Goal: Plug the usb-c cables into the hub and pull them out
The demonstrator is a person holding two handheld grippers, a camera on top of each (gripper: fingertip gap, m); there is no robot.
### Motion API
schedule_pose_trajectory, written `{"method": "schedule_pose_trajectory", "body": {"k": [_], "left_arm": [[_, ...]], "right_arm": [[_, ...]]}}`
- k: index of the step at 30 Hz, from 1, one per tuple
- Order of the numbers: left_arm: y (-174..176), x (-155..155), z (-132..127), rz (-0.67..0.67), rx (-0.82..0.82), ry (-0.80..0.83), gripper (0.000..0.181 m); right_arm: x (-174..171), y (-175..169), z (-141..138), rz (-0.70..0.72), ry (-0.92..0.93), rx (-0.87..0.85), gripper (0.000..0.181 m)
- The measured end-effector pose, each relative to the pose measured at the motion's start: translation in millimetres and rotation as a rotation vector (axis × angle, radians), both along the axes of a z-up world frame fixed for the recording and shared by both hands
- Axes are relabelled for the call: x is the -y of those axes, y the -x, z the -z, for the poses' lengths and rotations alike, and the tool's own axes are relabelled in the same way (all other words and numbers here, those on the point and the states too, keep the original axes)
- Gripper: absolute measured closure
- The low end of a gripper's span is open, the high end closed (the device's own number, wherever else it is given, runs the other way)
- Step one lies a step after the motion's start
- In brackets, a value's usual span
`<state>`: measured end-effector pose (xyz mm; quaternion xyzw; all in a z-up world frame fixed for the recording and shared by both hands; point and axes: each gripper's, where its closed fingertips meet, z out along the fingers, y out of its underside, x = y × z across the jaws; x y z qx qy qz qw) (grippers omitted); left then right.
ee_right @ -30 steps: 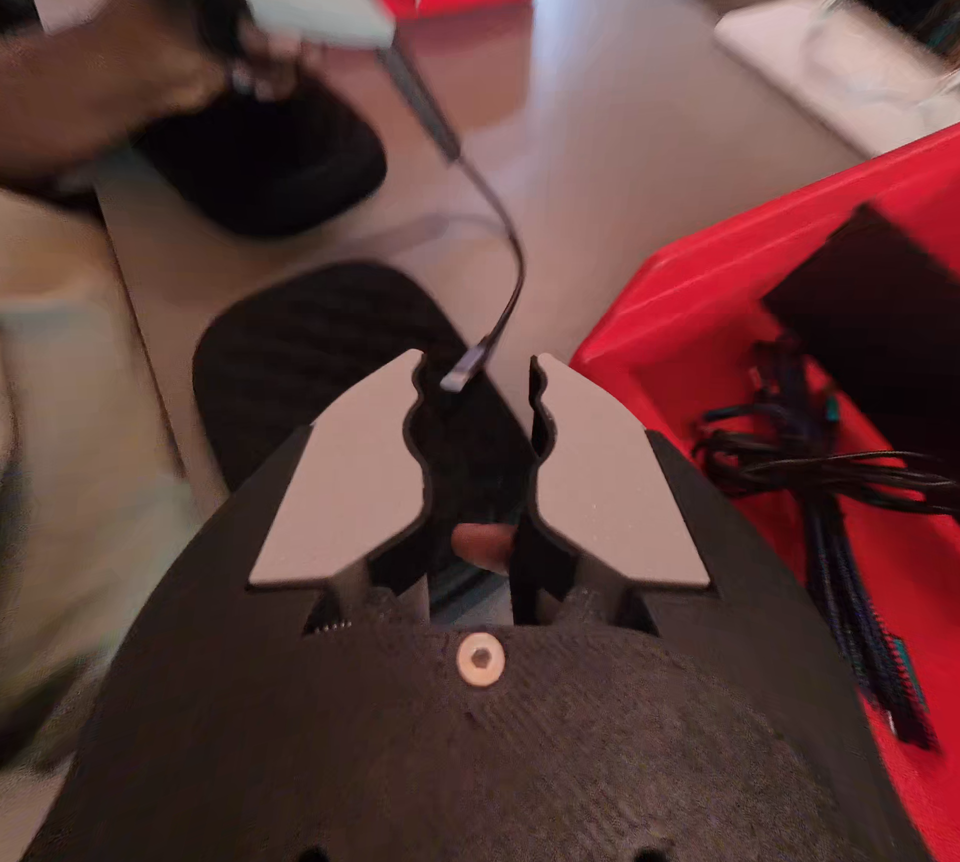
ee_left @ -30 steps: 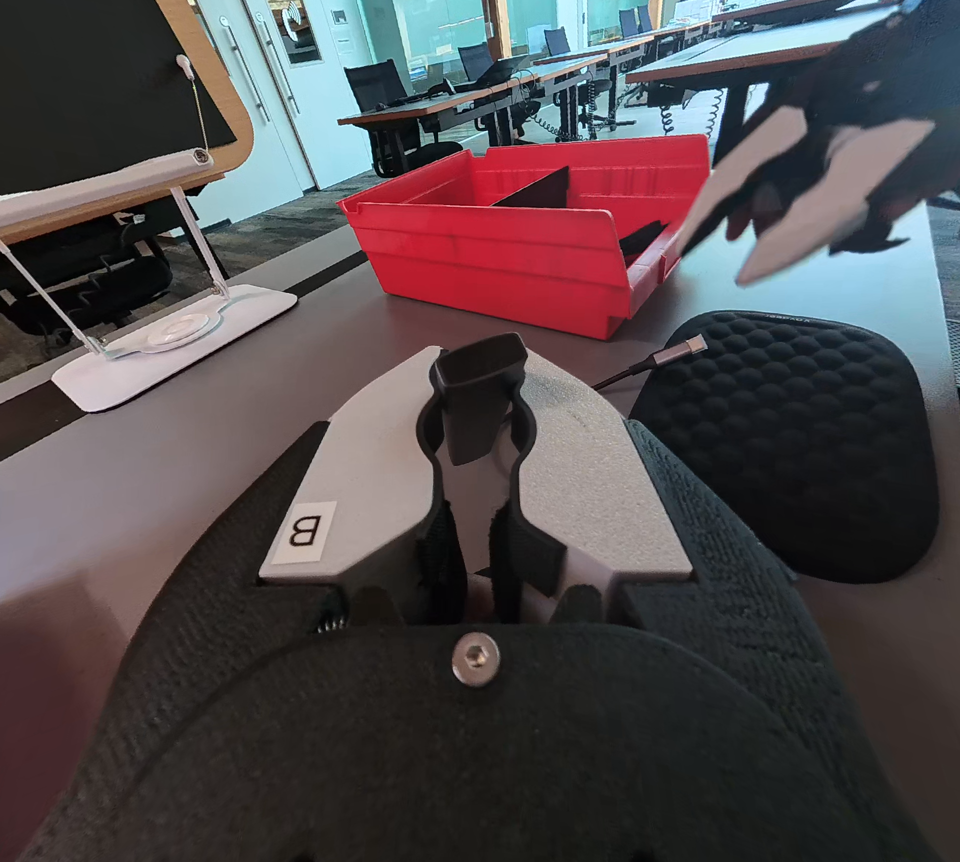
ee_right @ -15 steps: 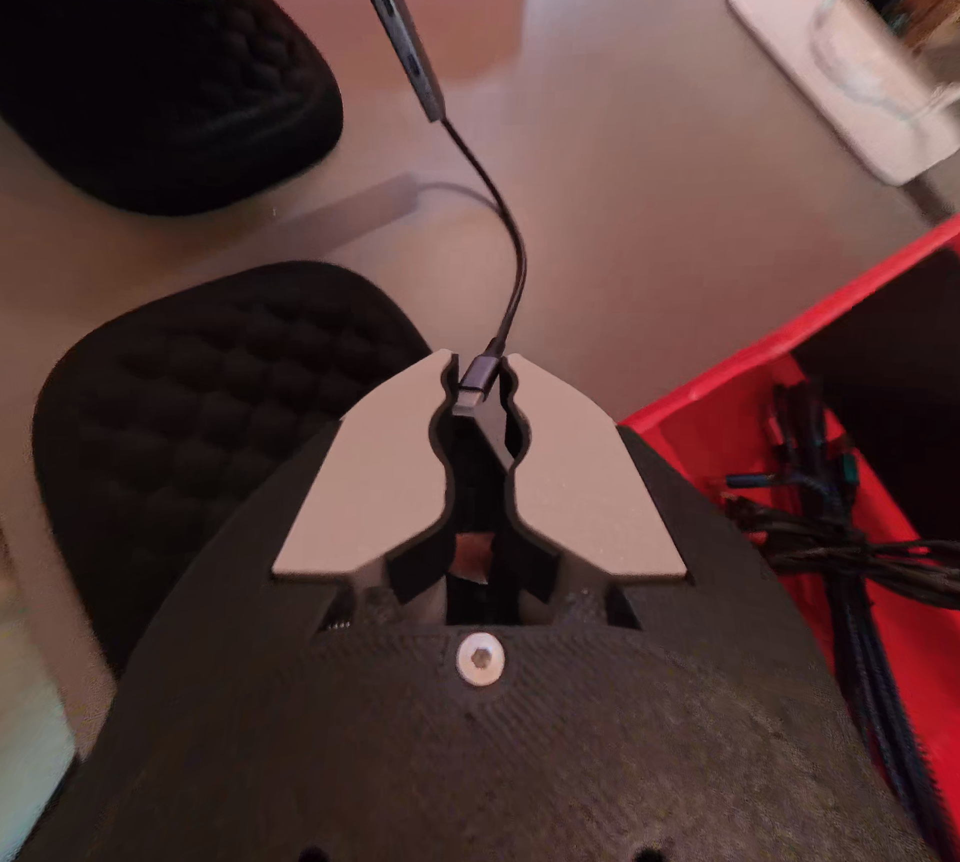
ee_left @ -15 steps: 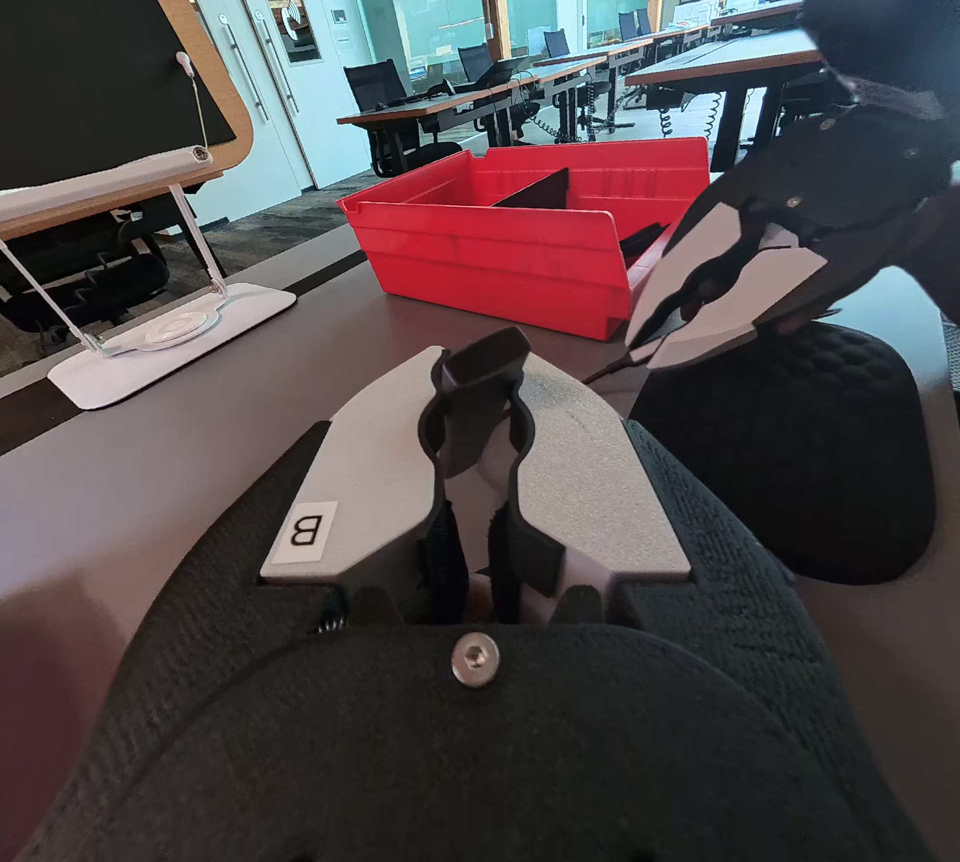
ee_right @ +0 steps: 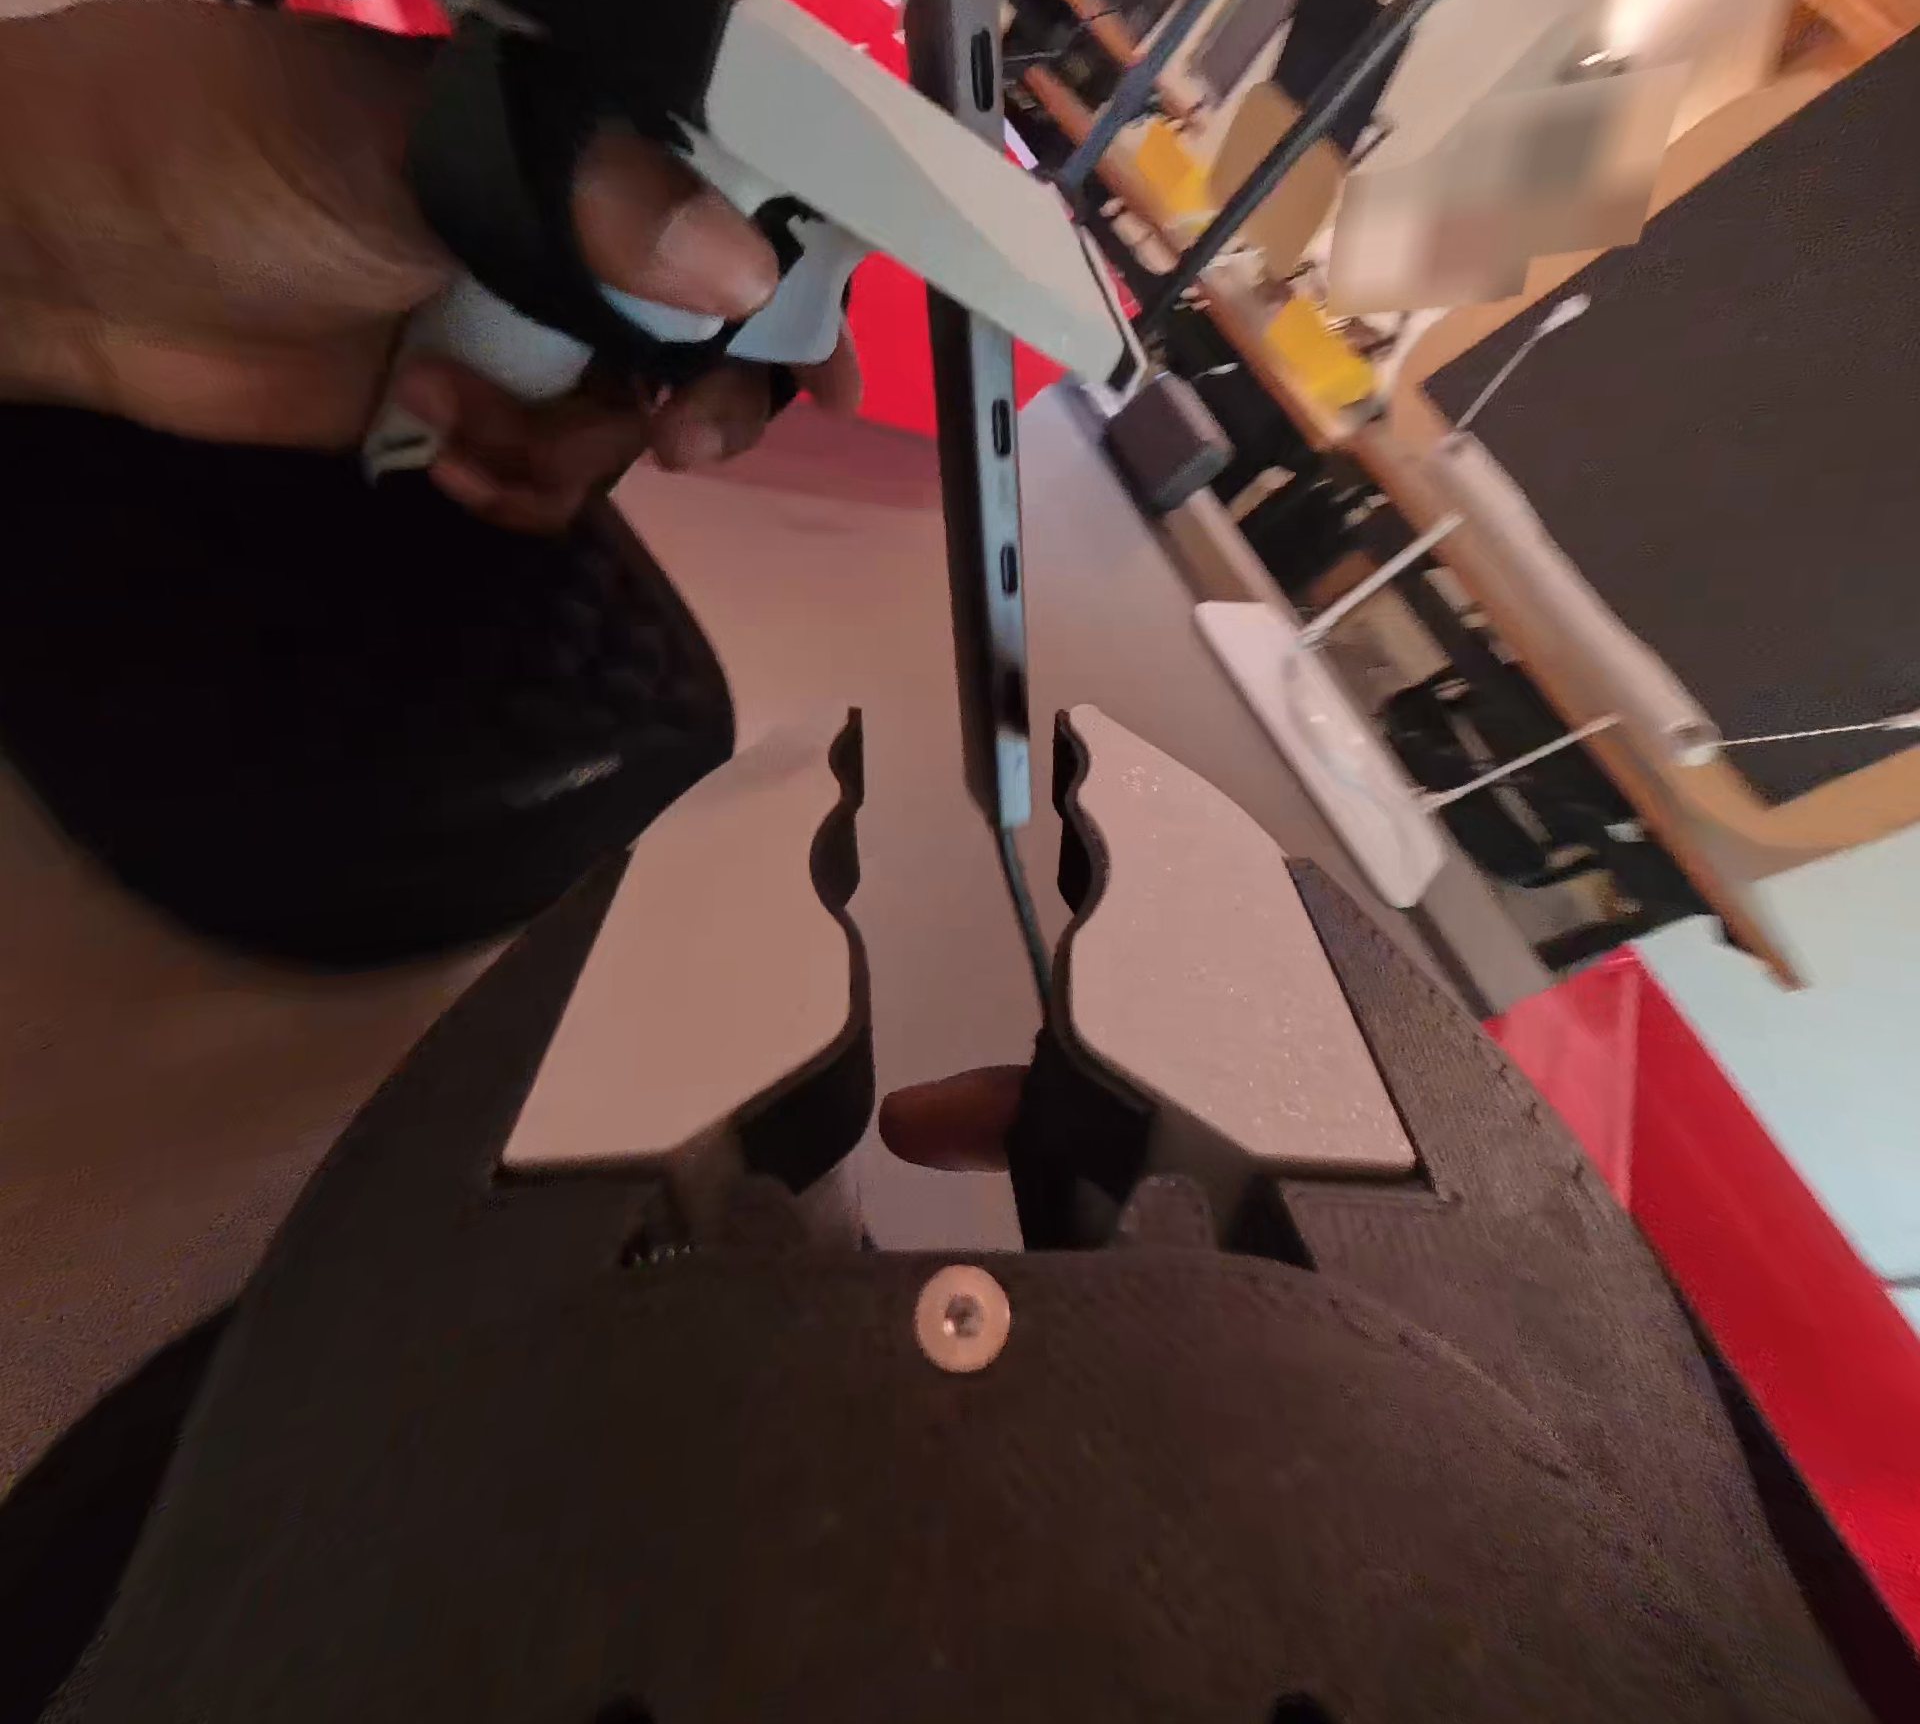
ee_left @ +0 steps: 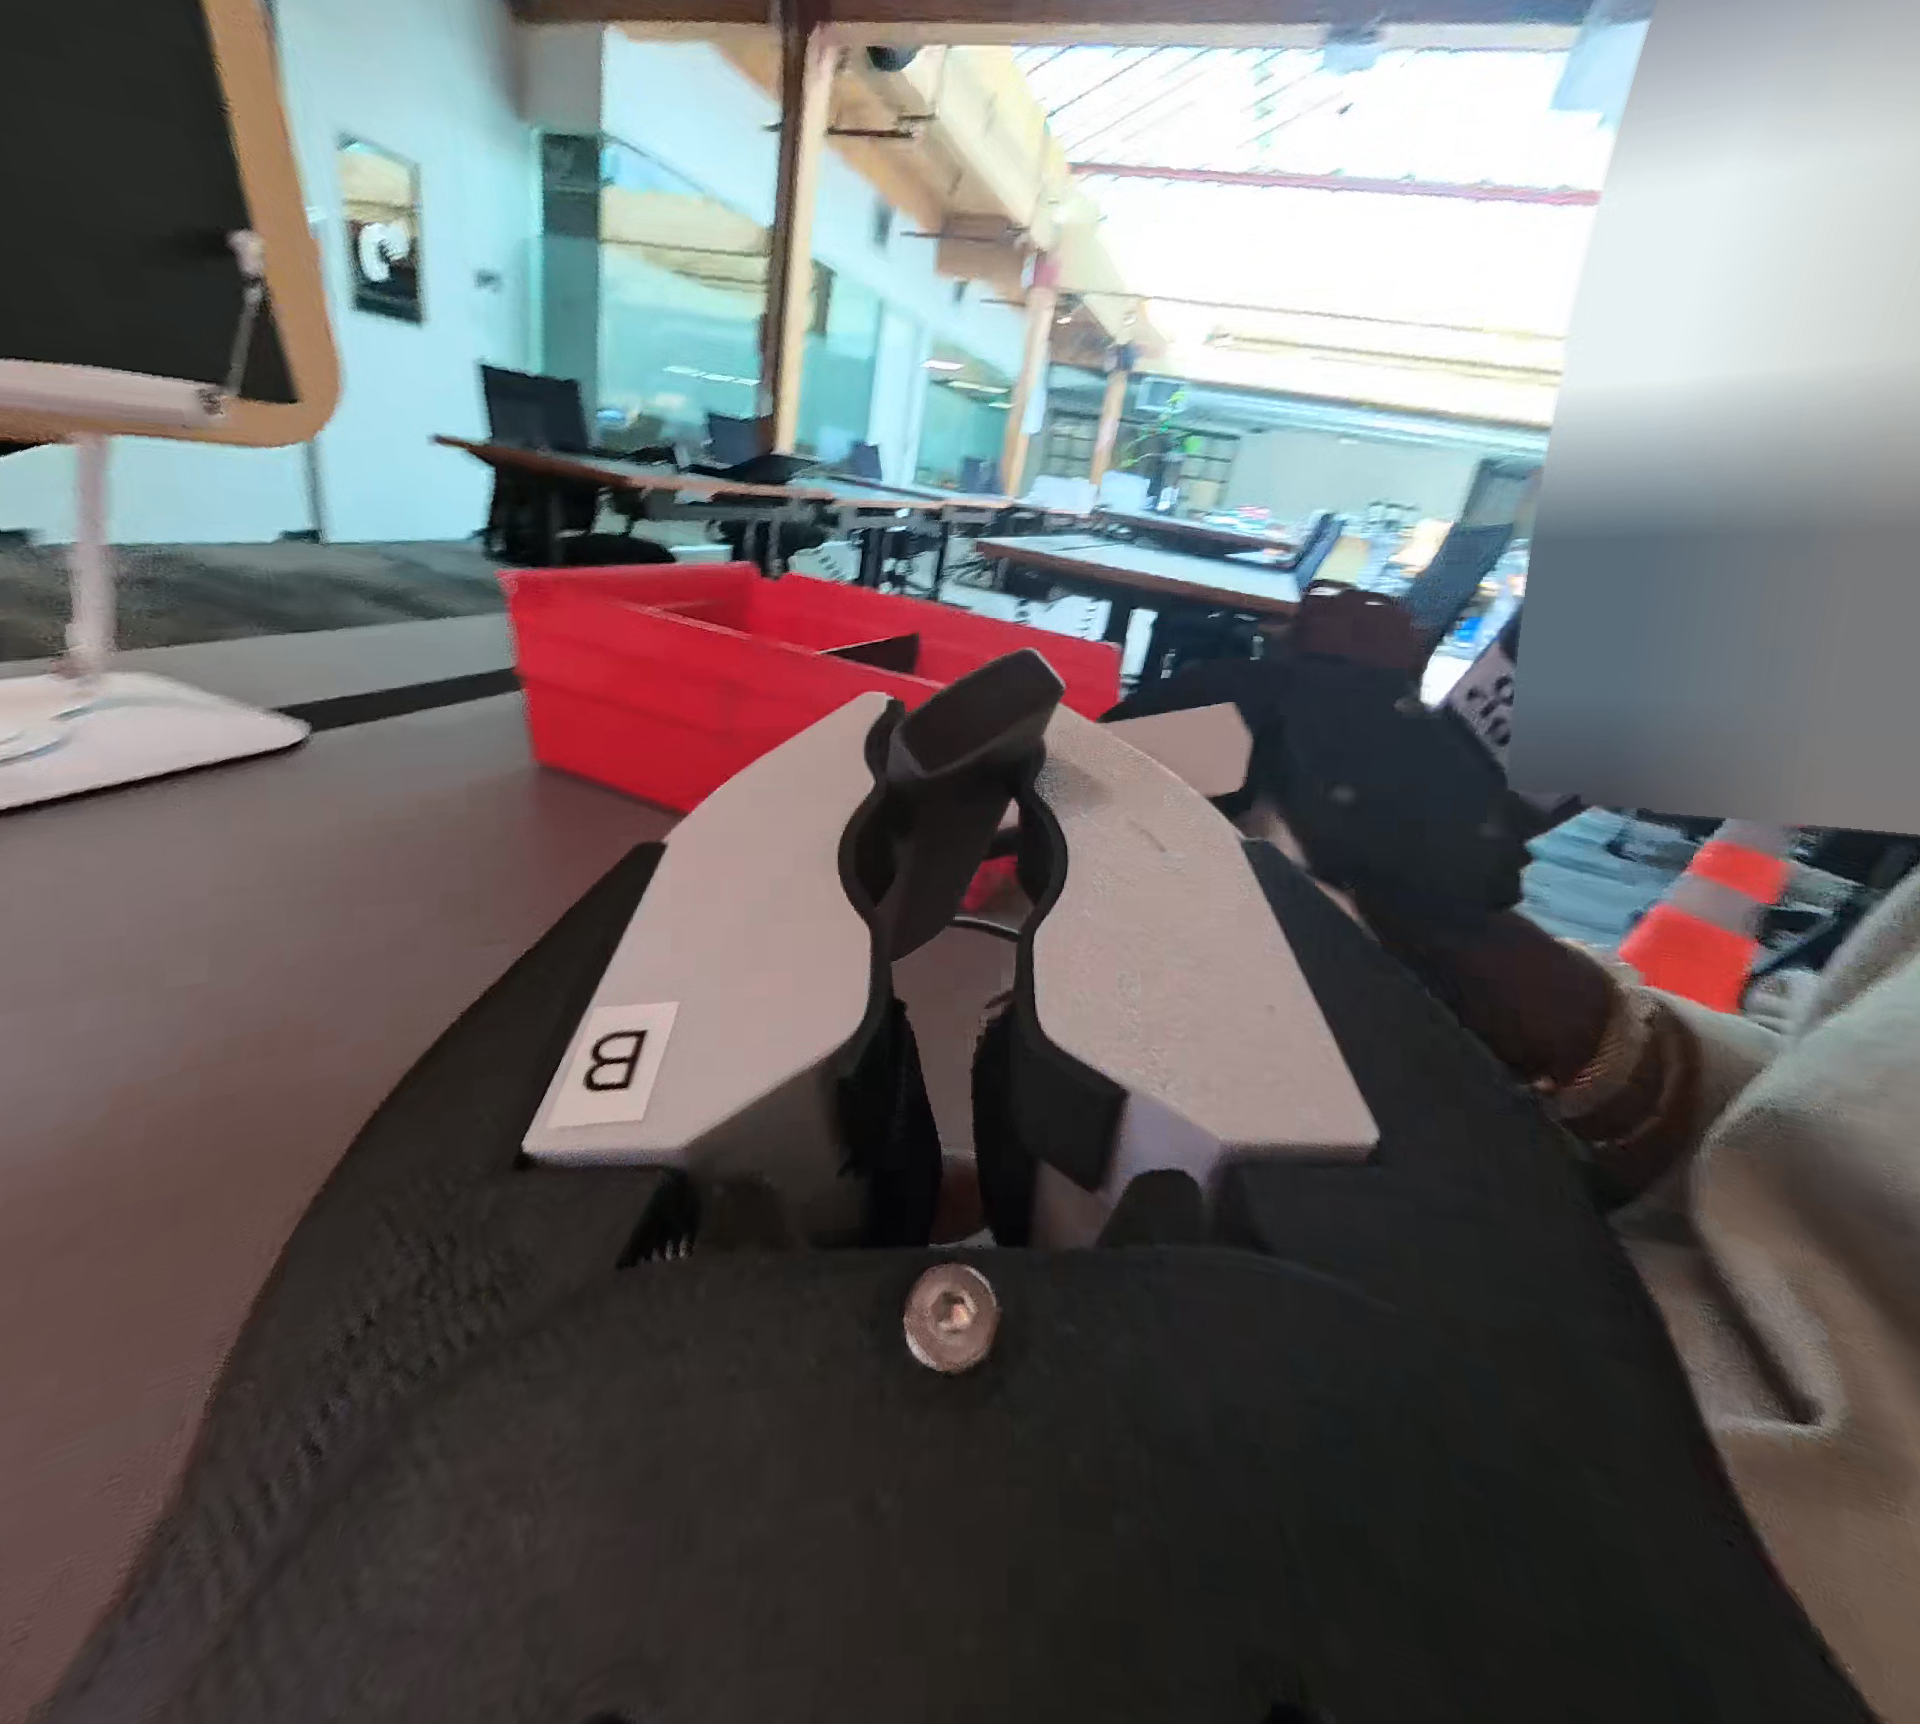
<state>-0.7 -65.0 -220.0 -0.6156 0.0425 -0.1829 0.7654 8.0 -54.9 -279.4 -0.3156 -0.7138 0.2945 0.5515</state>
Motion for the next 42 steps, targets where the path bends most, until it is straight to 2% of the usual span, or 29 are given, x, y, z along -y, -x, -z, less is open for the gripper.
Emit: {"method": "schedule_pose_trajectory", "body": {"k": [2,4,6,7,8,10,12,15,18,20,23,25,29,31,32,35,38,42], "left_arm": [[-10,2,-3,0.044,-0.038,-0.025,0.164],[-22,3,-4,0.08,-0.108,-0.042,0.164],[-27,5,-7,0.062,-0.183,-0.082,0.164],[-29,7,-11,0.051,-0.209,-0.115,0.16],[-29,8,-15,0.023,-0.221,-0.154,0.146],[-24,10,-23,-0.039,-0.237,-0.218,0.12],[-18,11,-26,-0.092,-0.238,-0.241,0.111],[-4,6,-21,-0.169,-0.22,-0.188,0.111],[3,2,-15,-0.181,-0.182,-0.138,0.115],[7,0,-11,-0.194,-0.17,-0.111,0.118],[11,-1,-8,-0.206,-0.155,-0.09,0.12],[11,-1,-9,-0.198,-0.148,-0.091,0.12],[12,-4,-4,-0.201,-0.144,-0.06,0.123],[11,-5,-3,-0.192,-0.142,-0.052,0.123],[11,-5,-2,-0.191,-0.143,-0.046,0.123],[10,-7,1,-0.193,-0.159,-0.029,0.124],[9,-9,4,-0.195,-0.176,-0.013,0.124],[8,-10,5,-0.193,-0.181,-0.004,0.124]], "right_arm": [[-1,10,-4,0.063,-0.073,-0.043,0.147],[-4,14,-6,0.114,-0.136,-0.059,0.17],[-3,12,-9,0.113,-0.142,-0.07,0.171],[-3,10,-12,0.101,-0.104,-0.075,0.171],[-5,8,-19,0.097,-0.056,-0.102,0.171],[-14,1,-45,0.1,0.047,-0.198,0.171],[-26,-9,-80,0.089,0.167,-0.317,0.171],[-47,-32,-144,0.042,0.318,-0.511,0.172],[-82,-48,-204,0.029,0.396,-0.657,0.172],[-118,-50,-233,0.084,0.391,-0.712,0.172],[-190,-43,-255,0.296,0.28,-0.769,0.172],[-240,-34,-247,0.461,0.199,-0.73,0.173],[-306,-21,-199,0.687,0.165,-0.551,0.172],[-325,-15,-165,0.754,0.188,-0.445,0.173],[-334,-11,-141,0.798,0.186,-0.332,0.169],[-358,-10,-81,0.955,0.029,-0.008,0.171],[-373,-18,-57,1.08,-0.196,0.212,0.171],[-379,-34,-16,1.155,-0.25,0.627,0.167]]}}
